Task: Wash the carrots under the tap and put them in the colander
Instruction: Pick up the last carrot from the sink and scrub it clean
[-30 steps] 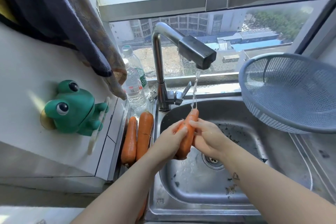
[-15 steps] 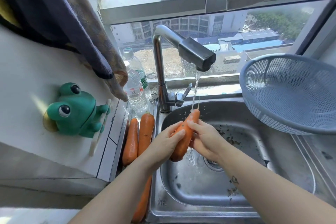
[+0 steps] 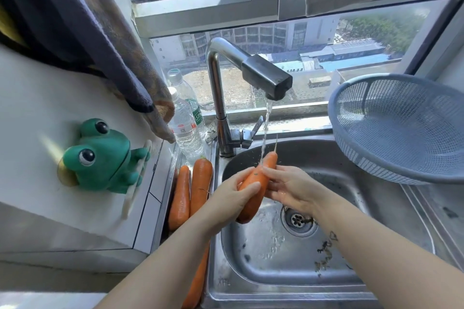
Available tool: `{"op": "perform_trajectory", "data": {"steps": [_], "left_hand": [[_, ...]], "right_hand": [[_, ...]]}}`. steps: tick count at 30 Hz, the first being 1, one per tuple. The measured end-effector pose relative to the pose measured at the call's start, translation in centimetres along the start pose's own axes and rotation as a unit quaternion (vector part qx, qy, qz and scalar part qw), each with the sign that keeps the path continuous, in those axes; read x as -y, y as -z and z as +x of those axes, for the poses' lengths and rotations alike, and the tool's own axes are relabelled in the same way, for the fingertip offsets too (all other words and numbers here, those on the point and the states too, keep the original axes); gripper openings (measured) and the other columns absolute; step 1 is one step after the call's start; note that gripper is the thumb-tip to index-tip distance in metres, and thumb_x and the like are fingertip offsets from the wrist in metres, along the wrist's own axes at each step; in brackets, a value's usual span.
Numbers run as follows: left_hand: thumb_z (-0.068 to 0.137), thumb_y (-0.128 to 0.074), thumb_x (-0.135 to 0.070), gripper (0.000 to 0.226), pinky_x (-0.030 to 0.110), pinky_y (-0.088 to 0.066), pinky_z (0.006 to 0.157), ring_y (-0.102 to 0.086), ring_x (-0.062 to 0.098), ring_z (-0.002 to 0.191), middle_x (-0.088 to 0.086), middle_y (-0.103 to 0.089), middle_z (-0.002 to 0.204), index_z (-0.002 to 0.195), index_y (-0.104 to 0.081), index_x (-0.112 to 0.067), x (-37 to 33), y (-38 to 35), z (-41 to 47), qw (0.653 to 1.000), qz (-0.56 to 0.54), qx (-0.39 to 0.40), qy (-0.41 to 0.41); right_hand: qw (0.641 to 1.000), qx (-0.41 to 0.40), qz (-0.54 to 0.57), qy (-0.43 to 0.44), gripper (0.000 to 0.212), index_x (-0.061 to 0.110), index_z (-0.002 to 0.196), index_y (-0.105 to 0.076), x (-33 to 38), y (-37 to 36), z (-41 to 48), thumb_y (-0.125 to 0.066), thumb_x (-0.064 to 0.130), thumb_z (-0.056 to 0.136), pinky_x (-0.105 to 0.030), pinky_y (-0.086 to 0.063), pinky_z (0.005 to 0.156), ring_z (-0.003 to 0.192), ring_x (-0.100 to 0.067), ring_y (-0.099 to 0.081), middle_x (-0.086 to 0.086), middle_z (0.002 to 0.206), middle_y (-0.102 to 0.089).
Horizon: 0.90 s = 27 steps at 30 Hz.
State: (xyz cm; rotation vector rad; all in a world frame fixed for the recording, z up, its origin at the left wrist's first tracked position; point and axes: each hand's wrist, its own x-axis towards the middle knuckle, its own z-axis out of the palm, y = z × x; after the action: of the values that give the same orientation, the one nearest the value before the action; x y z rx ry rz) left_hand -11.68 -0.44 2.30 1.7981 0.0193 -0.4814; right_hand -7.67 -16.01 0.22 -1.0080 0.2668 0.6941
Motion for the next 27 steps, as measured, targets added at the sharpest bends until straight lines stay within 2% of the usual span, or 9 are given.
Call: {"op": "perform_trajectory", "data": {"steps": [3,7,13,15,18,20,22,24,27], "left_hand": [[0.098,-0.052,-0.025,0.031,0.027,-0.052,0.08,-0.064,0.014,0.091,-0.001,-0.066,0.112,0.127,-0.052,-0.034,-0.3,0.3,0.0,0.998,-0.062,0.001,0.03],[0.089,-0.055,-0.032,0.023,0.035,-0.053,0.081,-0.065,0.017,0.086,-0.003,-0.068,0.101,0.11,-0.059,-0.042,-0.4,0.1,0.5,0.999,-0.002,-0.046,0.006],[0.092,-0.056,-0.028,0.038,0.03,-0.047,0.096,-0.062,0.01,0.102,-0.01,-0.065,0.112,0.129,-0.051,-0.037,0.1,-0.4,0.2,0.99,0.136,-0.049,-0.003],[0.093,-0.056,-0.027,0.04,0.03,-0.047,0.096,-0.061,0.01,0.103,-0.01,-0.064,0.114,0.131,-0.049,-0.039,0.4,-0.4,0.2,0.991,0.129,-0.042,0.005],[0.093,-0.057,-0.03,0.023,0.028,-0.049,0.091,-0.063,0.012,0.099,-0.008,-0.067,0.106,0.112,-0.057,-0.043,0.6,0.0,0.1,0.998,0.059,-0.024,0.031],[0.087,-0.057,-0.039,0.023,0.033,-0.051,0.086,-0.065,0.018,0.095,-0.001,-0.07,0.101,0.108,-0.063,-0.032,0.8,-0.4,0.3,0.994,0.091,-0.04,0.036],[0.082,-0.055,-0.043,0.031,0.032,-0.05,0.077,-0.064,0.018,0.083,0.0,-0.069,0.092,0.104,-0.062,-0.023,0.9,-1.1,0.3,0.984,0.162,-0.064,0.036],[0.086,-0.057,-0.035,0.024,0.023,-0.046,0.065,-0.06,0.013,0.074,-0.002,-0.067,0.088,0.105,-0.059,-0.021,0.8,-1.8,0.1,0.976,0.202,-0.079,0.028],[0.085,-0.059,-0.024,0.02,0.016,-0.043,0.051,-0.057,0.009,0.062,-0.003,-0.065,0.082,0.105,-0.056,-0.021,0.8,-2.5,-0.3,0.97,0.229,-0.079,0.012]], "right_hand": [[0.999,0.045,-0.006,0.002,0.024,-0.006,0.114,-0.06,0.6,0.8,-0.5,-0.049,0.002,0.095,-0.04,-0.055,0.09,0.101,-0.03,-0.067,-0.023,0.112,-0.067],[0.999,-0.012,0.012,0.029,0.021,-0.006,0.111,-0.062,-0.1,0.0,-0.1,-0.053,0.002,0.094,-0.04,-0.058,0.084,0.093,-0.029,-0.068,-0.023,0.107,-0.068],[0.996,-0.074,0.038,0.019,0.017,-0.005,0.103,-0.065,-1.0,-0.3,0.0,-0.062,0.005,0.089,-0.038,-0.06,0.076,0.083,-0.028,-0.07,-0.017,0.088,-0.072],[0.997,-0.067,0.034,0.016,0.02,-0.006,0.106,-0.064,-1.1,-0.1,-0.1,-0.062,0.005,0.089,-0.038,-0.059,0.079,0.087,-0.028,-0.071,-0.018,0.094,-0.072],[1.0,-0.015,0.003,0.007,0.025,-0.007,0.116,-0.059,-0.9,0.2,-0.4,-0.052,-0.001,0.093,-0.036,-0.057,0.085,0.099,-0.028,-0.068,-0.022,0.11,-0.069],[1.0,-0.004,-0.005,0.011,0.026,-0.005,0.117,-0.058,-1.1,0.1,-0.5,-0.051,-0.004,0.093,-0.032,-0.058,0.082,0.097,-0.026,-0.069,-0.021,0.112,-0.068],[1.0,-0.016,-0.012,0.023,0.026,-0.006,0.116,-0.057,-1.5,-0.3,-0.5,-0.055,-0.005,0.091,-0.028,-0.059,0.074,0.092,-0.024,-0.069,-0.021,0.111,-0.066],[0.998,-0.039,-0.026,0.029,0.027,-0.006,0.117,-0.056,-2.0,-0.5,-0.3,-0.057,-0.002,0.09,-0.028,-0.058,0.07,0.092,-0.024,-0.068,-0.021,0.113,-0.065],[0.99,-0.107,-0.084,0.038,0.023,0.001,0.112,-0.06,-2.7,-0.8,0.1,-0.06,0.012,0.092,-0.034,-0.056,0.075,0.092,-0.025,-0.067,-0.017,0.107,-0.067]]}}
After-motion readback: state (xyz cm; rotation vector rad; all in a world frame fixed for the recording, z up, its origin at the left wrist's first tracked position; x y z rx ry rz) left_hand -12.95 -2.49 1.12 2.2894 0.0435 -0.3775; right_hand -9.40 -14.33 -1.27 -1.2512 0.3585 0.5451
